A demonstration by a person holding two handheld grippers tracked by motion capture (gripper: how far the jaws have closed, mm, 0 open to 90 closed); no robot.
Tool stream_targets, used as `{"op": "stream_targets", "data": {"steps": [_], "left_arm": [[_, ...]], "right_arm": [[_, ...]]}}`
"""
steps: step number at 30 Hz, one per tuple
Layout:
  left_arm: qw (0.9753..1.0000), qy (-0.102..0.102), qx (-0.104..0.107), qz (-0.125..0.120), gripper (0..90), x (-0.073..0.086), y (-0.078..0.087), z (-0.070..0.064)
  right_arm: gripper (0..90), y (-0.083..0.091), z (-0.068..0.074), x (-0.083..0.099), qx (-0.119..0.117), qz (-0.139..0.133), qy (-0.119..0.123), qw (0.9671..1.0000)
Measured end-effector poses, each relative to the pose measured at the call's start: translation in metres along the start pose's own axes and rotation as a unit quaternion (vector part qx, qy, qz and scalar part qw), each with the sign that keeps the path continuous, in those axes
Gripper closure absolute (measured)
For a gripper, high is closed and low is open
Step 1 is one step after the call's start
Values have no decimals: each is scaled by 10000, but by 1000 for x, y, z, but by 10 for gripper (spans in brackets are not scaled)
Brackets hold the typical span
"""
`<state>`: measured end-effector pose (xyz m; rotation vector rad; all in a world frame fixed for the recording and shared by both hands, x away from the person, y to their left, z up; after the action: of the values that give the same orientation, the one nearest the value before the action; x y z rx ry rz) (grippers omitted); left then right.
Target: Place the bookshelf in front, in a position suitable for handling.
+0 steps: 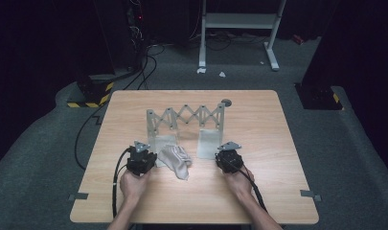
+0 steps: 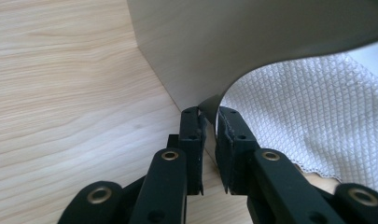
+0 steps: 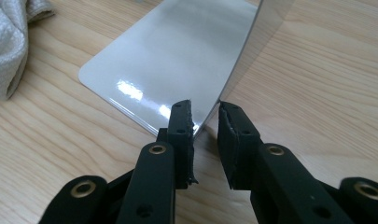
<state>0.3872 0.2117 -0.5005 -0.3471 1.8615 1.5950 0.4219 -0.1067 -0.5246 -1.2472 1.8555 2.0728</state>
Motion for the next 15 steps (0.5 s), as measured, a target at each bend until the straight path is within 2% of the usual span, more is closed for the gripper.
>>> {"op": "stream_targets", "data": {"steps": [6,7,15], "left_arm": [[9998,14,-171,85,818,2,9,23],[9998,31,-203,73,838,2,11,27],[9992,212,-333,76,839,2,15,44]], "right_arm": [[758,-7,21,-11,-150,-24,187,9997],[757,-9,28,-14,-233,-28,210,9995],[757,-13,47,-21,-400,-74,308,9987]]}}
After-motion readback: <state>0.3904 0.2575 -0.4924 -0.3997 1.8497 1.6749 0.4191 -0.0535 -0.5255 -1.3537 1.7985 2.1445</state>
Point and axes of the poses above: each handheld gripper's, and its own axes: y roughly backward along the jaws, x roughly out of its underside, z roughly to its left, the point moved 1 cm from there along -y, roughly forward along the jaws, and after that the axes turned 7 degrees about z, right-handed, at the moved point
